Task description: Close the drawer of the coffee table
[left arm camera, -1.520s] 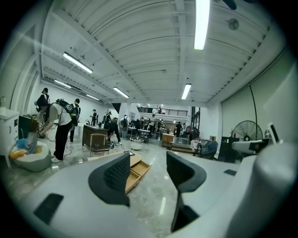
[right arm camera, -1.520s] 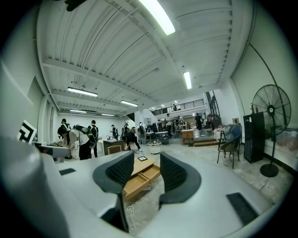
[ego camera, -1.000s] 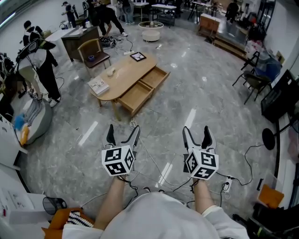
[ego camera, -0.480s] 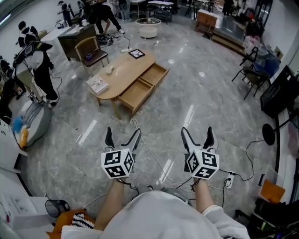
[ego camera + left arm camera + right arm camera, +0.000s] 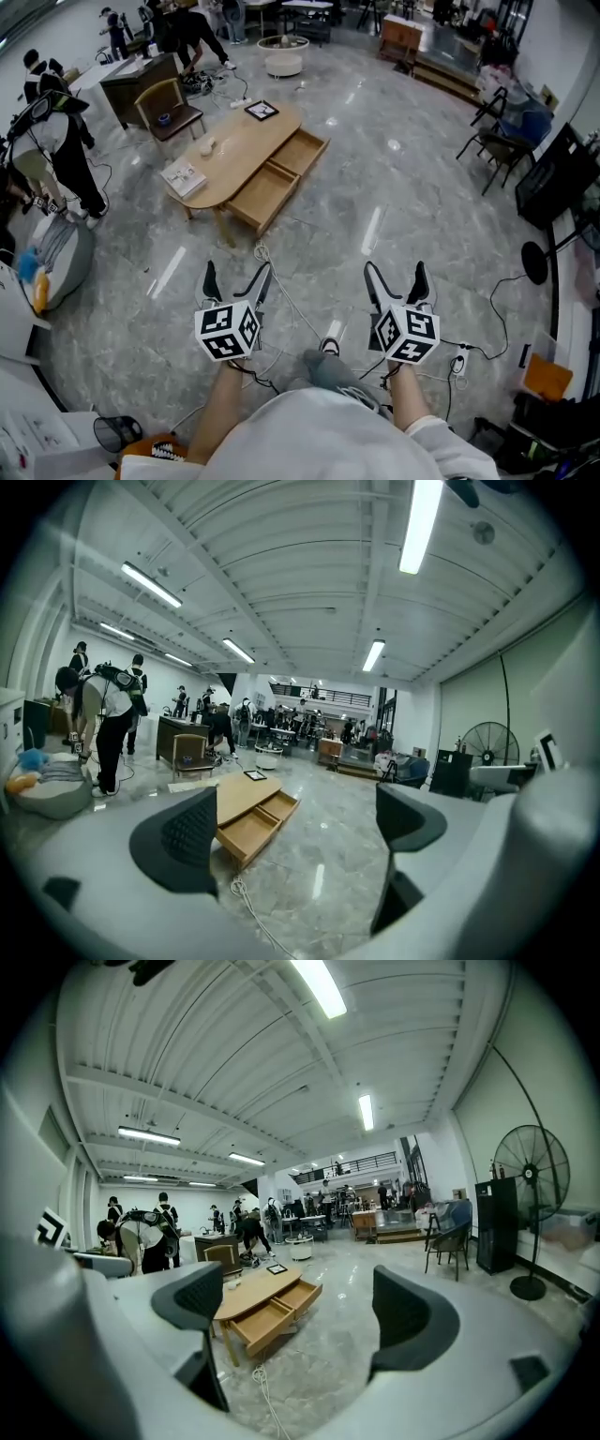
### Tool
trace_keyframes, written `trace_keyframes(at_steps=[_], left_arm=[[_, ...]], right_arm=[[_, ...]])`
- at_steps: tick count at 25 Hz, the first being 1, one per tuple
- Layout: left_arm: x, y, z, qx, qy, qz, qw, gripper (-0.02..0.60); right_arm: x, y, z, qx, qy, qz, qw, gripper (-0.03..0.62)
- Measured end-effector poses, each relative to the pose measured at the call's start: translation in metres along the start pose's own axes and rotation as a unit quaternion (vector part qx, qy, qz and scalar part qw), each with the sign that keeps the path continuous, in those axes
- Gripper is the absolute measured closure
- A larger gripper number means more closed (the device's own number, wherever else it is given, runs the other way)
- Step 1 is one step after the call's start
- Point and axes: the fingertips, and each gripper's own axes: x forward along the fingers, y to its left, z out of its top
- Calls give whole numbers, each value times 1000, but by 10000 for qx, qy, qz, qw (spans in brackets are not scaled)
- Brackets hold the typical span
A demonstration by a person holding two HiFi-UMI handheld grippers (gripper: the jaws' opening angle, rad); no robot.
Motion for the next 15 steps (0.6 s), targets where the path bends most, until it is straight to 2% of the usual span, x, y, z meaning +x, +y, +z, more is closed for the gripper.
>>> trace_keyframes(at_steps=[8,15], left_arm=[[84,-2,11,96,44,67,9999,57],[181,-18,32,24,107,267,9996,58]], right_arm=[[80,-32,3,102,28,-41,9999,89],[183,-73,37,74,47,136,9999,91]])
